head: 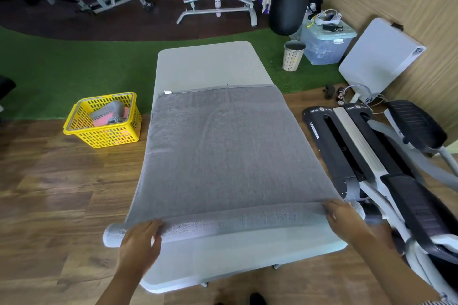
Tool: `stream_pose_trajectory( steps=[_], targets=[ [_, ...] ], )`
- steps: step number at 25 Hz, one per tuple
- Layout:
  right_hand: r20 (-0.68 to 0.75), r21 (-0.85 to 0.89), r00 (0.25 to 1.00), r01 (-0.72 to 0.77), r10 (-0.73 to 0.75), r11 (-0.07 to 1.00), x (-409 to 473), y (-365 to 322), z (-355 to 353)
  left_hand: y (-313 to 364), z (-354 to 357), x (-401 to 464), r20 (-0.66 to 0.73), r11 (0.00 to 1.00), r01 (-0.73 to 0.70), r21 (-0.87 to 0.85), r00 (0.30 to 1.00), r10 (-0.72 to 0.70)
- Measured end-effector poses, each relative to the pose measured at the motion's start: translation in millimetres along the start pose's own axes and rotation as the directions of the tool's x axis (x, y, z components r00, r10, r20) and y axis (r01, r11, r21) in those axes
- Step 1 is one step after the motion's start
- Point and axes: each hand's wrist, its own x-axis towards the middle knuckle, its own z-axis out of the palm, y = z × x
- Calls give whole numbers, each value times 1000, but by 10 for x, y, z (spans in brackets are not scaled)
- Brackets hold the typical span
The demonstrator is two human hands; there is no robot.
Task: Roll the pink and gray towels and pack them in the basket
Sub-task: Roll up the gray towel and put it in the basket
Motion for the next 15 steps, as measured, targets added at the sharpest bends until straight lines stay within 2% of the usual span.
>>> stream_pose_trajectory(
  steps=[4,7,11,13,15],
  targets=[
    [131,-27,991,-9,13,1000,-70,25,46,40,84,-49,89,999,19,51,996,-23],
    [121,-57,993,-10,17,998,-66,30,-6,62,44,-32,127,998,13,59,992,-20],
    [203,-101,979,0,20,995,-37,37,-63,-7,-46,38,214,996,25,86,976,-43],
    [150,-125,989,15,4,992,-12,42,-40,-30,-63,69,220,996,52,71,973,-66],
    [34,-133,999,39,-35,990,37,92,33,-1,-60,85,139,997,64,47,988,-70]
  ],
)
